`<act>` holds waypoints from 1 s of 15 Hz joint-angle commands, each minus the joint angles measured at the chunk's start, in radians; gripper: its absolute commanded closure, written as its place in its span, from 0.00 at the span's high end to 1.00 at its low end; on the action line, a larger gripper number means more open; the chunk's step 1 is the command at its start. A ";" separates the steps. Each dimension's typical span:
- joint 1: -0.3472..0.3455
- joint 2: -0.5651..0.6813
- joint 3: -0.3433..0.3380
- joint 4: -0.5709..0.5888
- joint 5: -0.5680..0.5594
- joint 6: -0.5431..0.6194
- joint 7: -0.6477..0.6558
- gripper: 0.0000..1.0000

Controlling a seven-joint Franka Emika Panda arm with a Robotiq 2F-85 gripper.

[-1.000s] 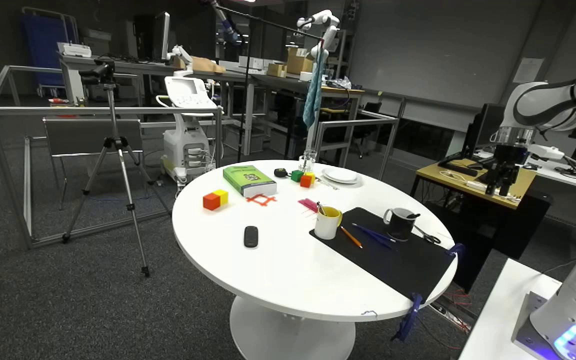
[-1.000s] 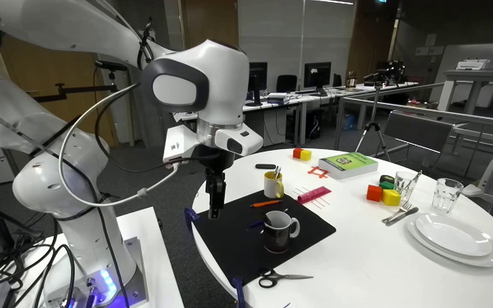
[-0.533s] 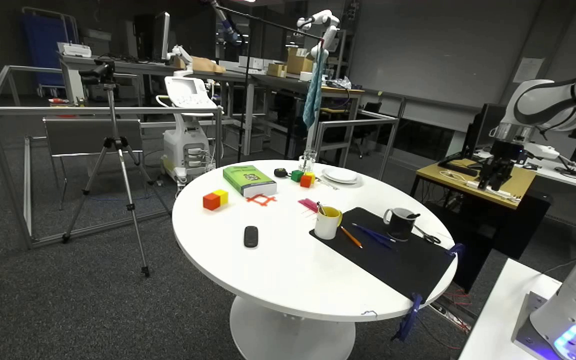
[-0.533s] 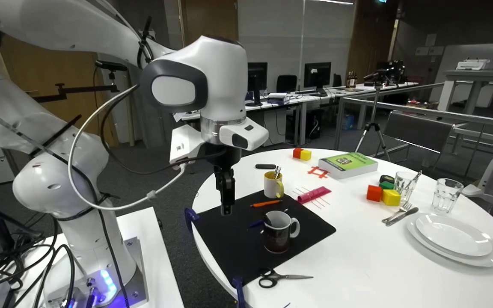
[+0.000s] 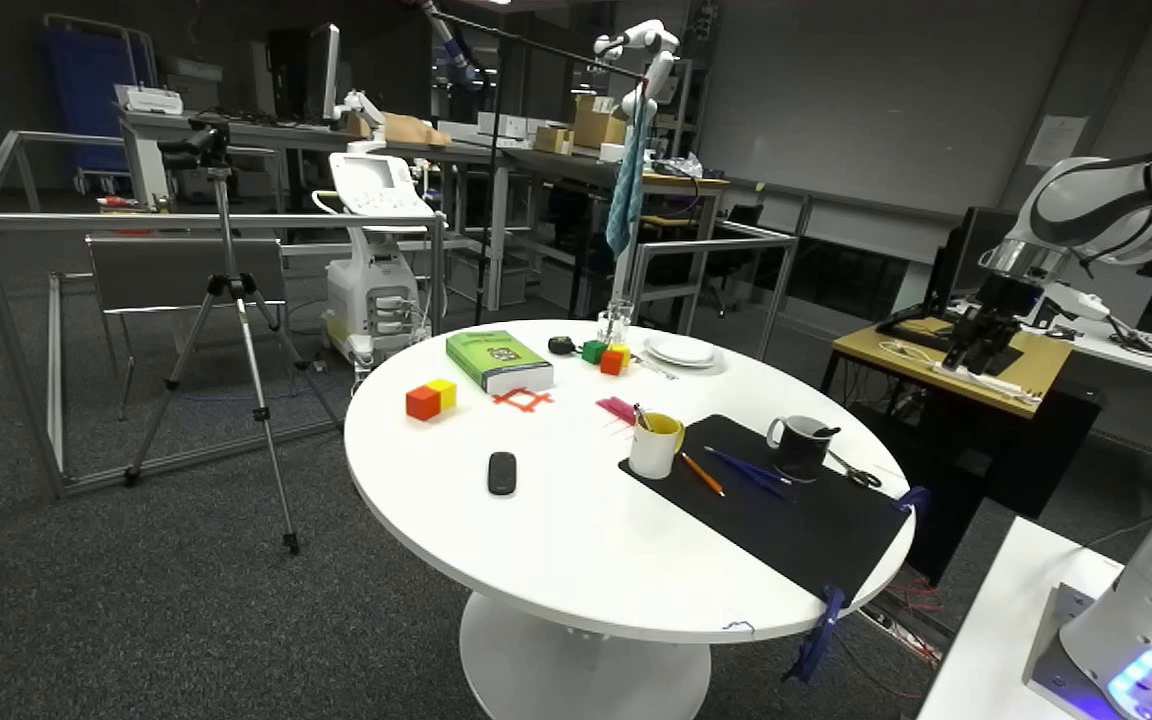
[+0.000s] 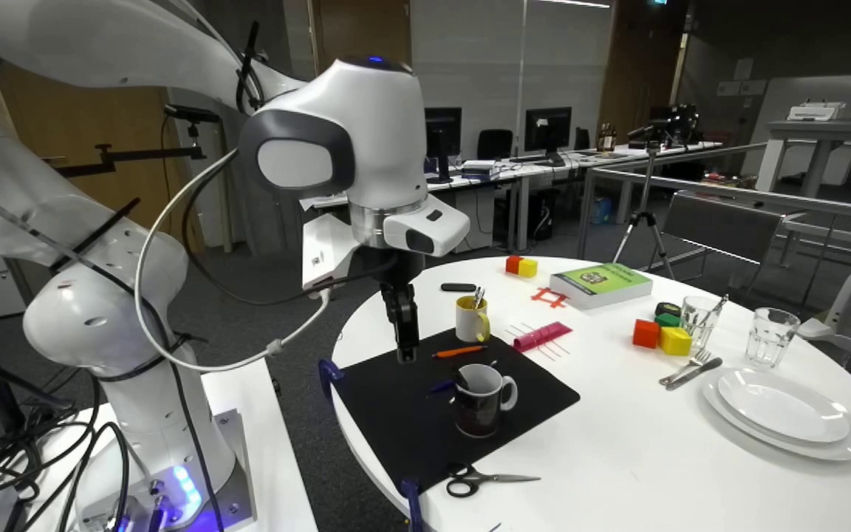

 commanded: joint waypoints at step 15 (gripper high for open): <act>-0.023 -0.022 0.019 -0.034 0.041 0.266 0.028 1.00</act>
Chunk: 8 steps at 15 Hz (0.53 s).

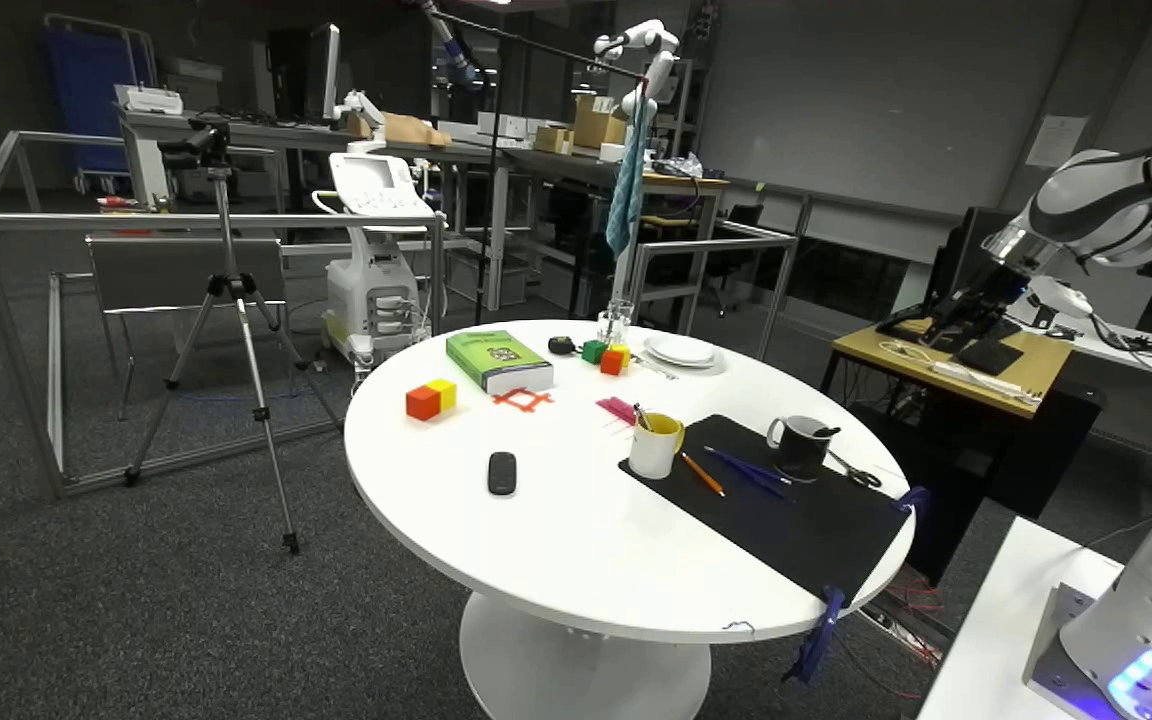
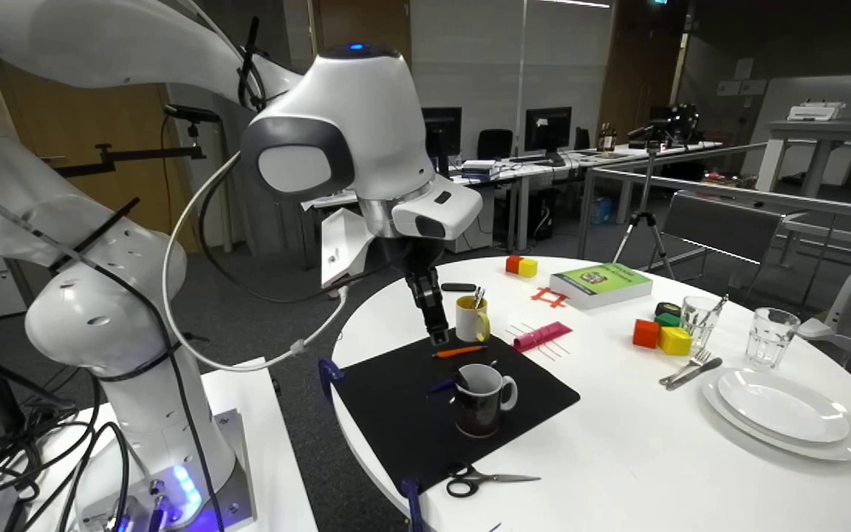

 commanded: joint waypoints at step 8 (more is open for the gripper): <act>-0.194 0.316 0.162 -0.012 -0.321 0.461 0.333 1.00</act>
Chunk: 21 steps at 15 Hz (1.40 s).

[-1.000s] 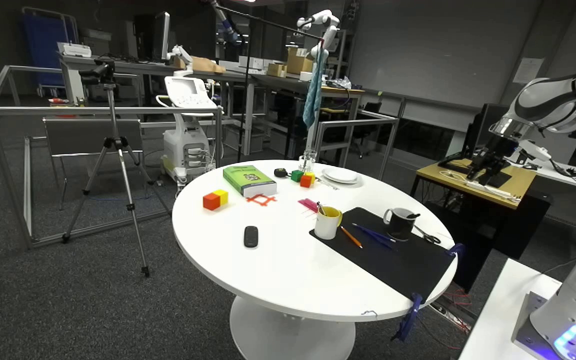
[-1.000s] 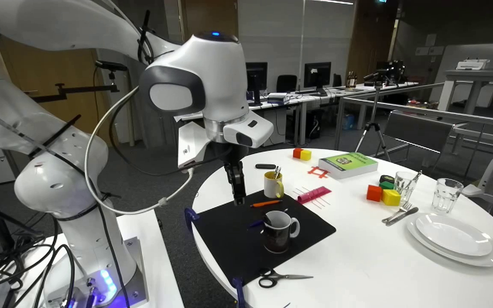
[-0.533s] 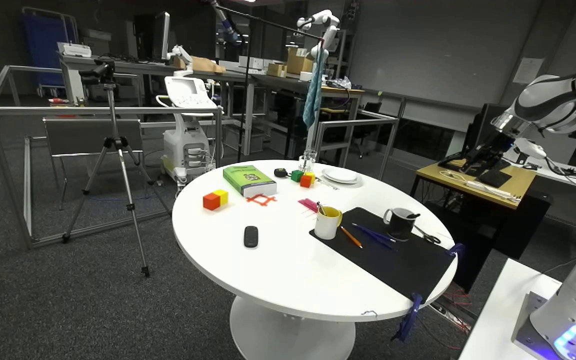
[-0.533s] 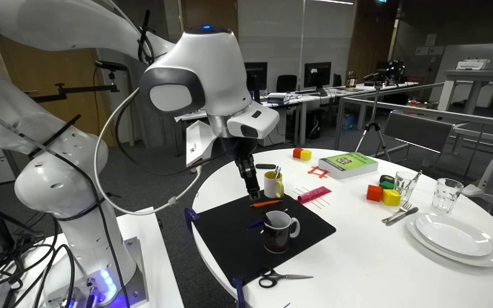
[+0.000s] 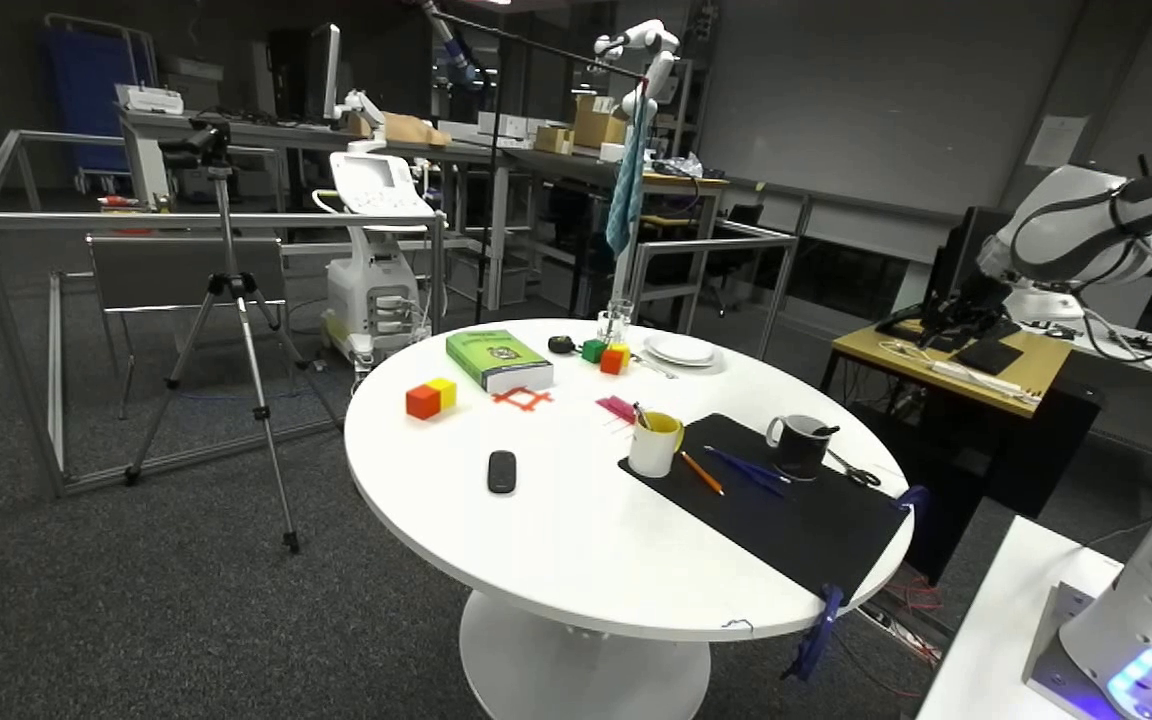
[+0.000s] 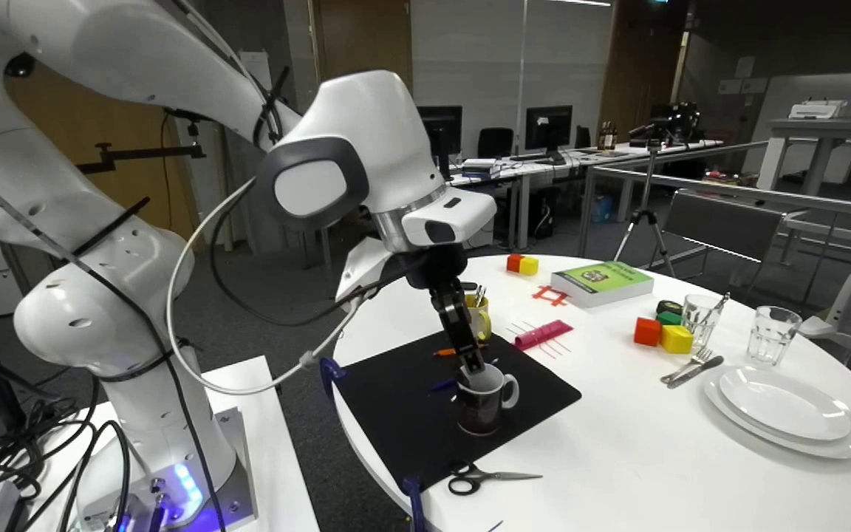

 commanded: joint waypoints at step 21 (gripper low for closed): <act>0.083 0.456 0.032 0.037 0.197 0.241 0.024 1.00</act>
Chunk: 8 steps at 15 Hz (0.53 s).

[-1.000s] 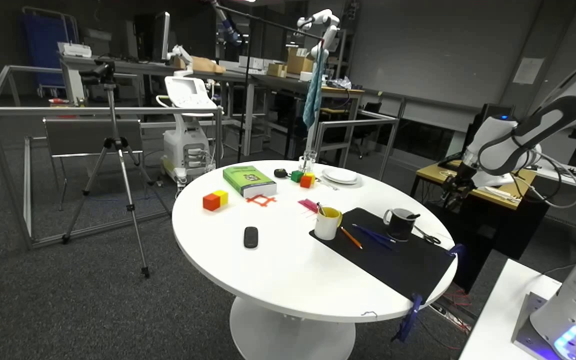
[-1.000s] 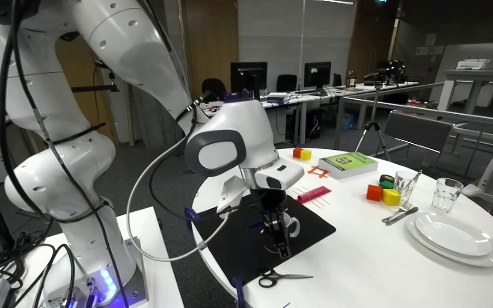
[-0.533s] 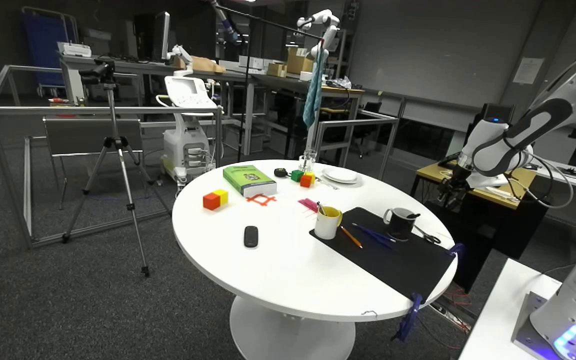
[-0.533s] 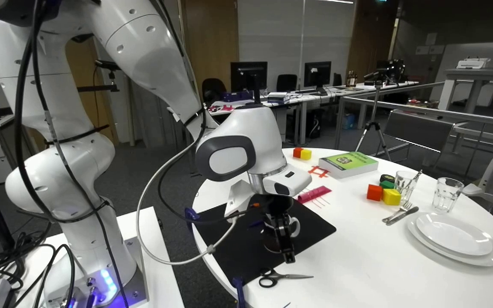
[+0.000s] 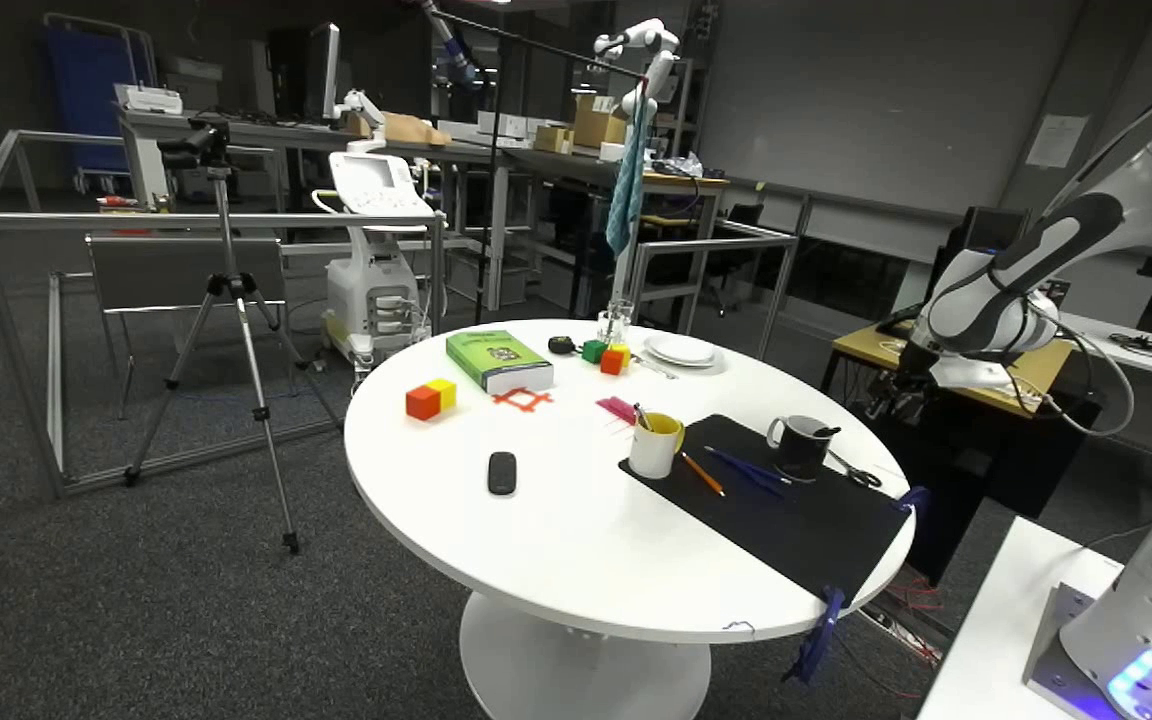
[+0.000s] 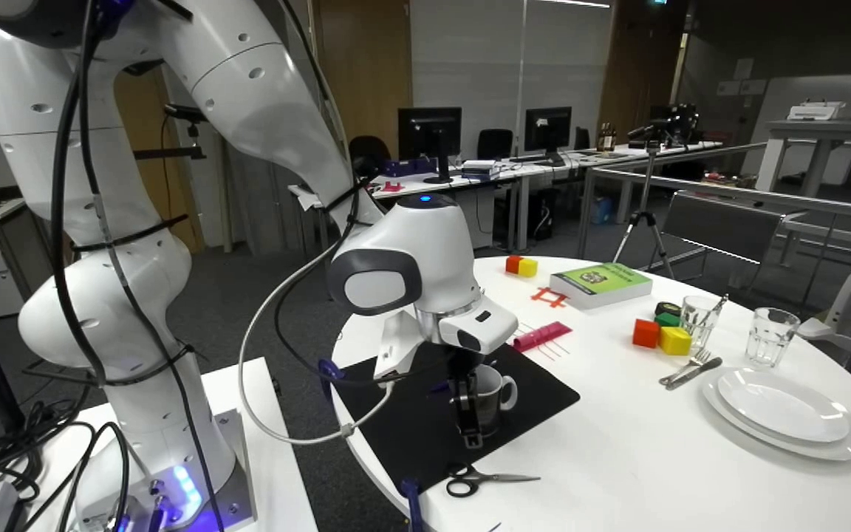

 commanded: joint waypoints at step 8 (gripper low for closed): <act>0.051 0.101 -0.009 0.014 0.128 0.064 -0.071 1.00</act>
